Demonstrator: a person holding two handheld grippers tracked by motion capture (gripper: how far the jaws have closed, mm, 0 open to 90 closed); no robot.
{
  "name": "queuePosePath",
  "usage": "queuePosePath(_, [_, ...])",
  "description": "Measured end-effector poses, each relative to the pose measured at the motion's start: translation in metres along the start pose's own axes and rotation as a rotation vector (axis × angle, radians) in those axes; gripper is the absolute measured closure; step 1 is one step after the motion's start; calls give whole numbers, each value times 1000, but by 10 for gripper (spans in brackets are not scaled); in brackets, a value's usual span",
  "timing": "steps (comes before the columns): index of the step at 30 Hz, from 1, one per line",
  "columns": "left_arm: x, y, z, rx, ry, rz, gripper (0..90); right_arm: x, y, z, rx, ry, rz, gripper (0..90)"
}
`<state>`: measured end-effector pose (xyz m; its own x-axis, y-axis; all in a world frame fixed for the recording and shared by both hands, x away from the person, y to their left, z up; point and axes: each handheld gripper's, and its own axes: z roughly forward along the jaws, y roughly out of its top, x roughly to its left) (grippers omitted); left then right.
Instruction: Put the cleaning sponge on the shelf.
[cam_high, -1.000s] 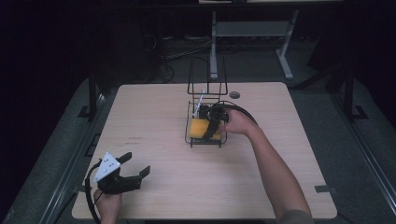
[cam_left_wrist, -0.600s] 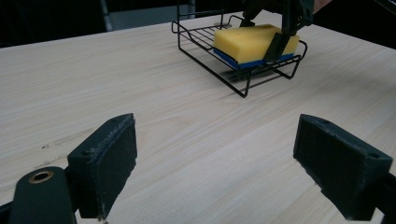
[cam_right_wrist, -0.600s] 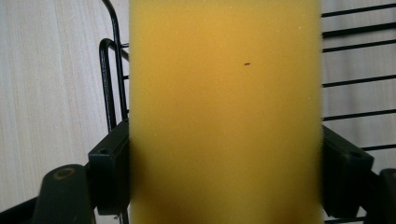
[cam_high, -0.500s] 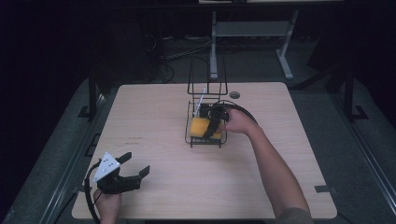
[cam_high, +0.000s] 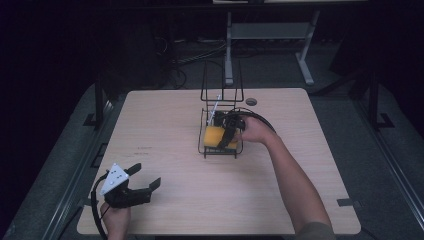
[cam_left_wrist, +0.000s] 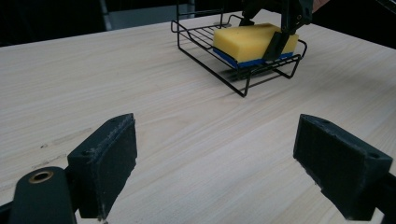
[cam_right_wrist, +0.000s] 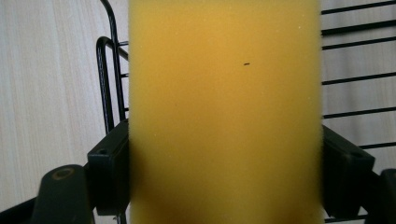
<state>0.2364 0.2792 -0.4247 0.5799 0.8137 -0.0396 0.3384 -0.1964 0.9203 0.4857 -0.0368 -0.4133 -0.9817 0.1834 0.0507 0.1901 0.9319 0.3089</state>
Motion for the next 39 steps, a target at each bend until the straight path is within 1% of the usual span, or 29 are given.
queuePosePath(9, [0,0,0,0,-2,0,128,3,2,-3,-7,-13,-4,181])
queuePosePath(16, [-1,0,0,1,-3,2,128,4,1,-7,-9,-22,-3,181])
queuePosePath(25, [0,0,-1,-4,-3,-4,128,6,1,-10,-8,-32,-6,180])
queuePosePath(29, [1,0,0,-2,-3,-8,128,8,2,-14,-18,-49,-18,182])
queuePosePath(35, [1,0,0,-3,-3,-6,128,9,1,-18,-15,-57,-17,182])
queuePosePath(39, [0,0,0,-3,-5,-5,128,11,0,-22,-23,-61,-20,182])
